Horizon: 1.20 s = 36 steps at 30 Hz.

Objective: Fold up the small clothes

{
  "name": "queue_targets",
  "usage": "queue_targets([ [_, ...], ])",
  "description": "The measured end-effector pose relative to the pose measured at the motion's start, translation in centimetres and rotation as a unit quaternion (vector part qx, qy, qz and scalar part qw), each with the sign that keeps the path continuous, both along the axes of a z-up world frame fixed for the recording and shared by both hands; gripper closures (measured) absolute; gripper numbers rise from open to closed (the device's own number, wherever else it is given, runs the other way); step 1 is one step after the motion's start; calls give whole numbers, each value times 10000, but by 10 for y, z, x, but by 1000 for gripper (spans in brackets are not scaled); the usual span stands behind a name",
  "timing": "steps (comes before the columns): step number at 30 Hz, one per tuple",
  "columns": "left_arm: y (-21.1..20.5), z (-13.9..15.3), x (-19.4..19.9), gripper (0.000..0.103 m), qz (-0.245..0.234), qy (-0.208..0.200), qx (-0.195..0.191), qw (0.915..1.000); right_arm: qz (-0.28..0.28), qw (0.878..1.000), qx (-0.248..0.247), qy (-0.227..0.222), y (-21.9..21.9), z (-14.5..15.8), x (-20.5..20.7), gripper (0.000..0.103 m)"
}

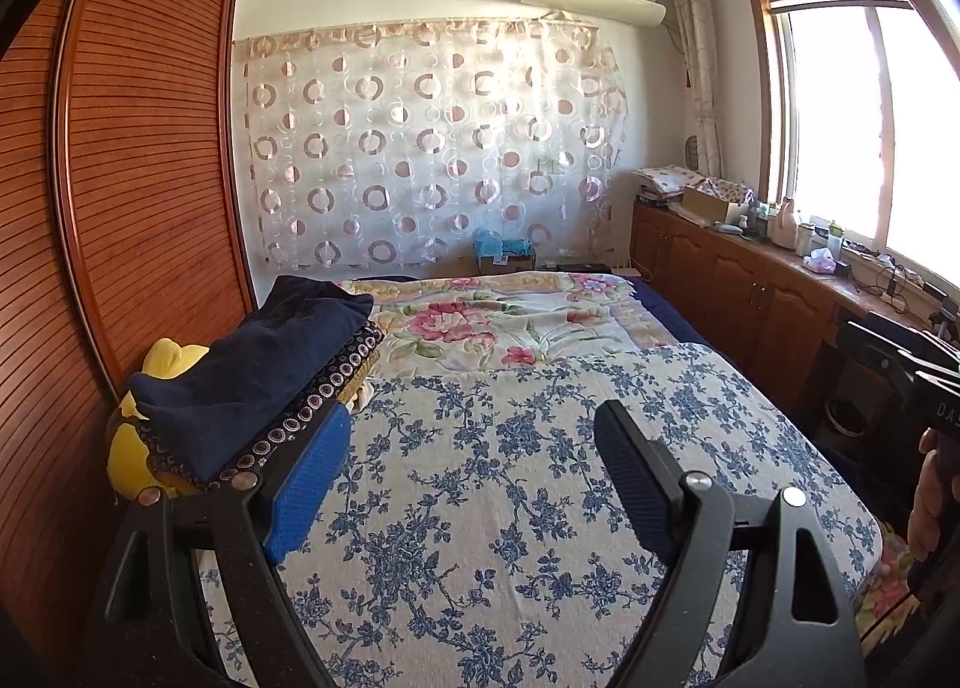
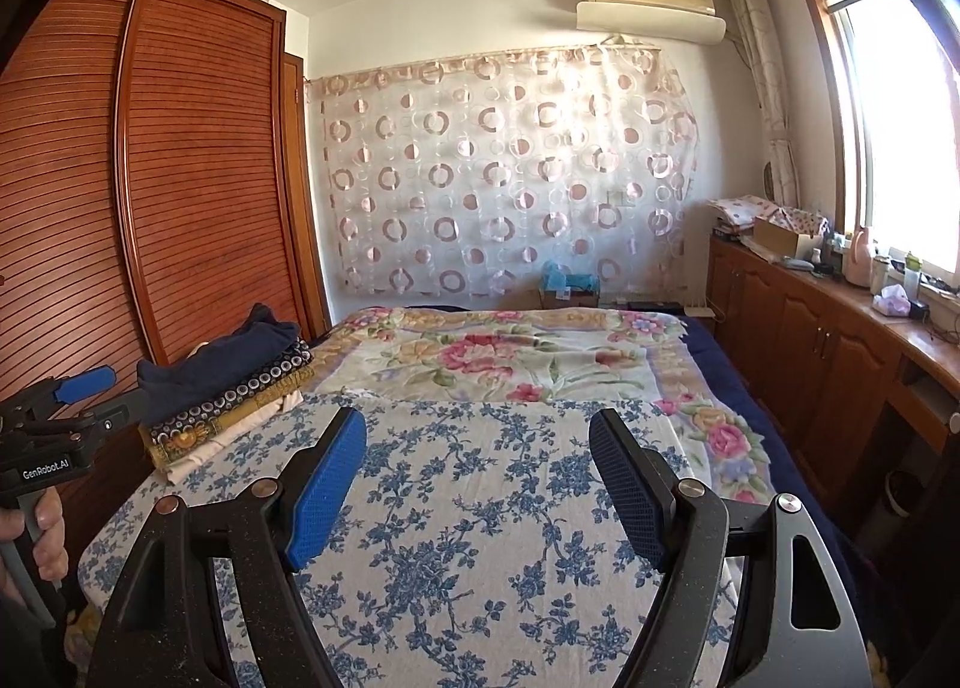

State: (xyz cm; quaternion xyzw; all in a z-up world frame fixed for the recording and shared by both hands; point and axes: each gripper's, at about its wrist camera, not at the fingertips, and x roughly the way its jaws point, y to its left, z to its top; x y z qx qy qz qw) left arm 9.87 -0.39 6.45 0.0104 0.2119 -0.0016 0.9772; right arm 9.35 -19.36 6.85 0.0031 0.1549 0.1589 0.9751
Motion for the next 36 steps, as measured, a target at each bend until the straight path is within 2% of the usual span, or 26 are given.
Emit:
queue_targets([
  [36, 0, -1, -3, 19, 4, -4, -23, 10000, 68, 10000, -17, -22, -18, 0, 4, 24],
])
